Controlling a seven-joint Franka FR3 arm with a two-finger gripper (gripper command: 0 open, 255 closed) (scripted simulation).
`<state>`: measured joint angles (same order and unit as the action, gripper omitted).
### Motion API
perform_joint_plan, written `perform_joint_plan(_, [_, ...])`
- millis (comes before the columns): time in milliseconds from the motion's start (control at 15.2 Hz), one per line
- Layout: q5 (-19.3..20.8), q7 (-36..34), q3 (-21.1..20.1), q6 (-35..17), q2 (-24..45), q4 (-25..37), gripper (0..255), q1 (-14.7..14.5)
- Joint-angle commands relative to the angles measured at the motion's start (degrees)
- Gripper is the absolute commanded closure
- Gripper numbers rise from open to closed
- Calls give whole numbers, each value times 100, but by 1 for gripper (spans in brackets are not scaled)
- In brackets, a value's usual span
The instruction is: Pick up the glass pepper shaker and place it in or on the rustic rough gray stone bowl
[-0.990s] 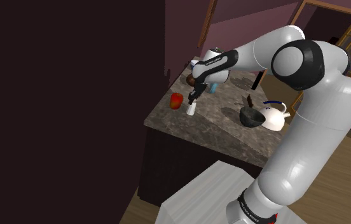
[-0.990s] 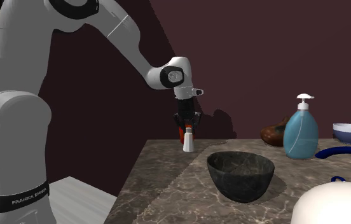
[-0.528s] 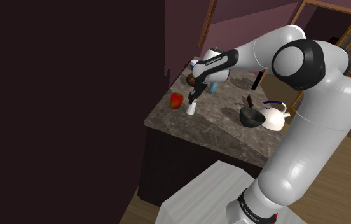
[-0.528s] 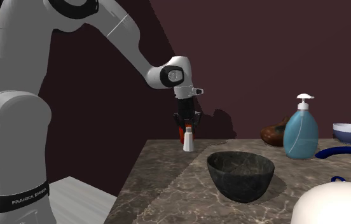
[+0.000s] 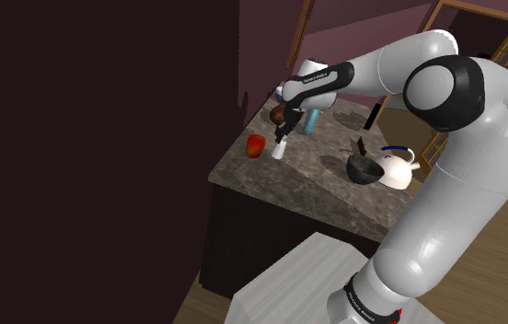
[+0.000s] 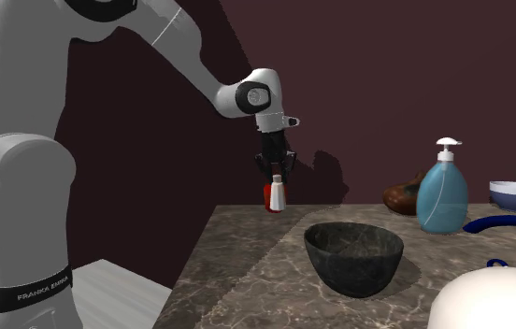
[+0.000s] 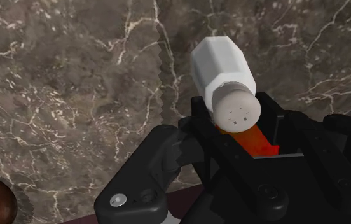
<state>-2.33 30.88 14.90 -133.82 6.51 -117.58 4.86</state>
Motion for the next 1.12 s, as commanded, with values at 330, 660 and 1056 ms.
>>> perform_joint_plan(330, [89,-60,10,513,-222,298,255,-13])
perform_joint_plan(660, [134,-91,11,879,-345,546,255,-19])
perform_joint_plan(1056, [172,-117,10,1323,-452,886,255,-24])
